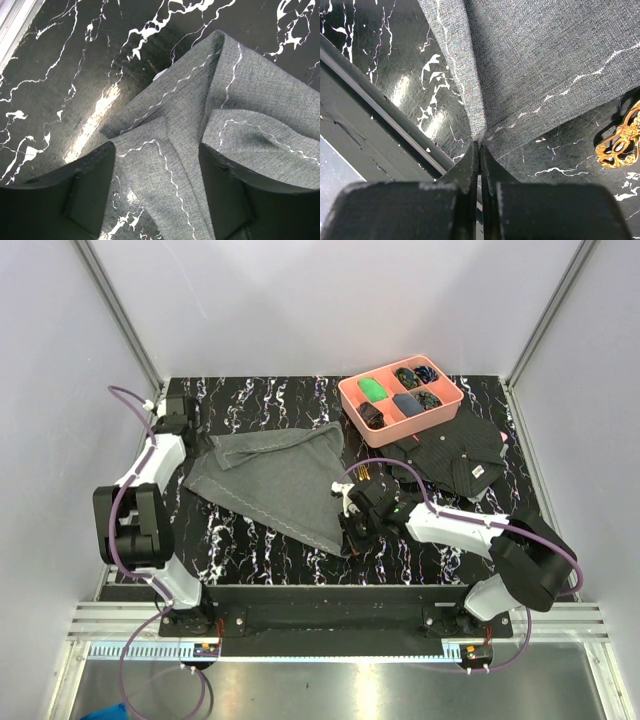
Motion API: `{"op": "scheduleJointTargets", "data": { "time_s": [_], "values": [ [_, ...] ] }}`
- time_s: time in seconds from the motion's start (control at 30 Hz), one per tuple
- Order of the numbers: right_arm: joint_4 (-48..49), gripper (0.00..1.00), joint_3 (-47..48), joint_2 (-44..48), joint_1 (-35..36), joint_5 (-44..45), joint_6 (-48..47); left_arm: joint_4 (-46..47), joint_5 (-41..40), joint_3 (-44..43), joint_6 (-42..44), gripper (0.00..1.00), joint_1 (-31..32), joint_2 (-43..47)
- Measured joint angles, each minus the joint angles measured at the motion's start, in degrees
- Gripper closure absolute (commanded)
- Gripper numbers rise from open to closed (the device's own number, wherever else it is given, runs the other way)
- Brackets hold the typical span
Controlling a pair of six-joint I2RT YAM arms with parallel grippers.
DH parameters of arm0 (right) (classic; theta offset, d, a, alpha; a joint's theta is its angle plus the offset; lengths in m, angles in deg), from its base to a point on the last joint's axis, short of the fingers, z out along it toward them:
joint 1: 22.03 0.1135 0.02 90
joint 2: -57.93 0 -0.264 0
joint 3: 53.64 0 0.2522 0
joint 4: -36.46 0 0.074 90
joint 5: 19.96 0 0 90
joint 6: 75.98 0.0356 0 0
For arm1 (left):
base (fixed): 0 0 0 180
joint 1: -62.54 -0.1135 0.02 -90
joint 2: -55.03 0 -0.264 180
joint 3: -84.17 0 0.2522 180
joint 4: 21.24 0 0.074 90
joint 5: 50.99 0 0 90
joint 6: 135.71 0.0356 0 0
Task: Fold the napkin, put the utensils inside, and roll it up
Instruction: Flatten the napkin out
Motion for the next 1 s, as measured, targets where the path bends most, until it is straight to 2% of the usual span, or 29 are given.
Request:
{"op": "scheduleJointTargets", "data": {
  "time_s": [0.13,0.37,0.6,0.8,1.0],
  "values": [
    [0.0,1.00,0.0,0.0,0.0,0.0,-0.6,-2.3,-1.0,-2.3,0.4,0.34,2.0,-1.2],
    [0.0,1.00,-0.6,1.5,0.0,-0.1,-1.4,-3.7,-2.2,-3.0,-0.3,0.29,10.7,-4.0],
    [-0.1,1.00,-3.2,7.3,0.0,0.0,-1.2,-5.4,-4.4,-3.4,-2.2,0.26,8.0,-8.9],
    [-2.2,1.00,-3.4,8.0,0.0,4.1,0.5,-6.6,-6.6,-3.3,-3.3,0.26,7.3,-9.2],
    [-3.7,1.00,-3.4,6.7,0.0,6.6,1.7,-6.9,-7.9,-2.8,-3.3,0.33,7.4,-9.2]
  ]
}}
